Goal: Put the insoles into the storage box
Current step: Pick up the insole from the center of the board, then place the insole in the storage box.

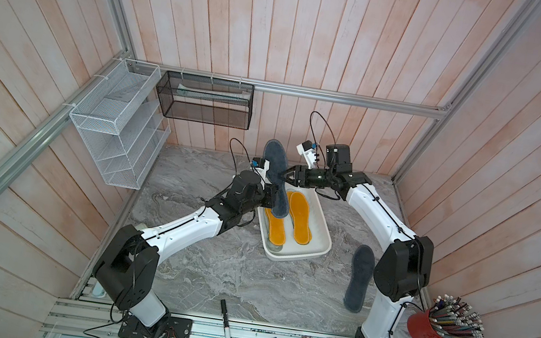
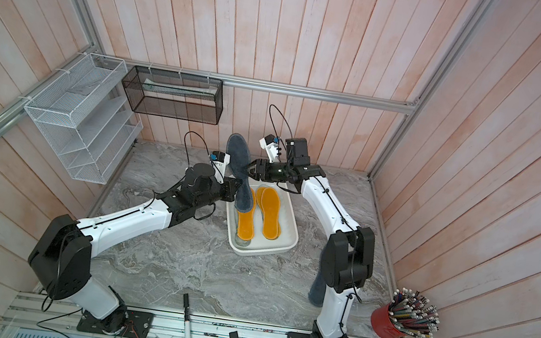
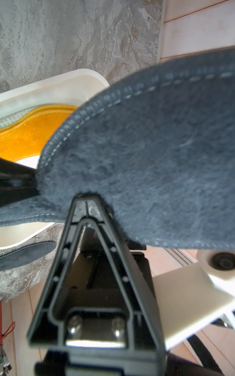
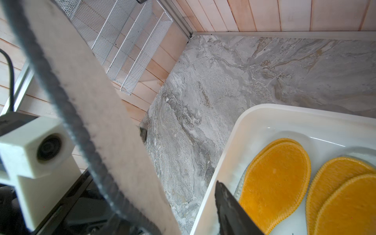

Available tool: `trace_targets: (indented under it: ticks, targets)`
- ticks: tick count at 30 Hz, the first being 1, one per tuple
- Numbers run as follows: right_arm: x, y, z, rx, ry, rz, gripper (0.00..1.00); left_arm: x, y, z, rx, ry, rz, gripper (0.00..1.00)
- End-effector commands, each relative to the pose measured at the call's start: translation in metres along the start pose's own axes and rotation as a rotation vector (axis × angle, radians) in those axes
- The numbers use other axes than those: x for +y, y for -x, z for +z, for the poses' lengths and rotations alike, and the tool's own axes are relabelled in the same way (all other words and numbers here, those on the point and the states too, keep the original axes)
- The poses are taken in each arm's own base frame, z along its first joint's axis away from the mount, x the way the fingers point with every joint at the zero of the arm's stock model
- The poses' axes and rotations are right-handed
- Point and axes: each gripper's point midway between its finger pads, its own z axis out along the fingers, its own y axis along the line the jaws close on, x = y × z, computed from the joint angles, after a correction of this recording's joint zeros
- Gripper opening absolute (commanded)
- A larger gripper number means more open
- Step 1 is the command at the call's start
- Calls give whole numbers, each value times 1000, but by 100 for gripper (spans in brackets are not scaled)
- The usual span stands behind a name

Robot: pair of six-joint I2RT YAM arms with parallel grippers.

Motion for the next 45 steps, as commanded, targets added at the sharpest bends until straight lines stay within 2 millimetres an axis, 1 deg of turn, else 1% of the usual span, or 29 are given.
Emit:
trace_targets:
  ticks: [1,2,4,8,9,10,13,16,17,18,19,21,23,26,28,31,33,37,45]
  targets:
    - [-1,-1,4,11,9,-17,43,-8,9,4,-24,-24,23,0]
    - [0,-1,5,11,12,-17,39,-7,8,5,-20,-23,21,0]
    - [1,-1,6,11,26,-22,26,-7,6,6,-11,-24,20,0]
    - [4,-4,7,14,63,-21,10,-4,0,8,0,-21,9,0]
    - [5,-5,8,15,74,-21,5,-4,-1,9,3,-20,6,5]
    - [8,-6,7,14,91,-22,0,-3,-2,9,9,-15,5,13]
    - [10,-9,5,-2,106,-21,0,2,-4,7,13,15,1,31]
    - [8,-10,0,-22,127,9,0,10,-4,2,8,55,-13,44]
    - [7,-11,-1,-28,136,17,0,13,-6,1,6,68,-19,52]
    - [4,-13,-2,-30,137,30,0,17,-5,-2,-1,84,-27,65]
    - [2,-13,-4,-35,136,36,0,21,-5,-5,-9,104,-36,71]
    - [-2,-17,-7,-34,127,53,0,28,-3,-13,-30,136,-51,77]
    - [-10,-23,-9,-25,113,80,0,36,-2,-21,-48,172,-63,81]
    - [-23,-36,-10,4,91,144,0,58,-2,-37,-82,259,-104,84]
    - [-30,-49,-6,49,95,199,0,71,0,-46,-101,288,-144,85]
    - [-38,-64,-2,88,80,260,0,83,3,-55,-121,308,-185,86]
    - [-46,-72,1,100,57,303,0,86,4,-58,-126,315,-185,87]
    - [-63,-87,10,137,18,385,0,87,3,-56,-108,325,-178,89]
    - [-87,-105,25,184,-12,489,0,86,-4,-51,-83,313,-203,94]
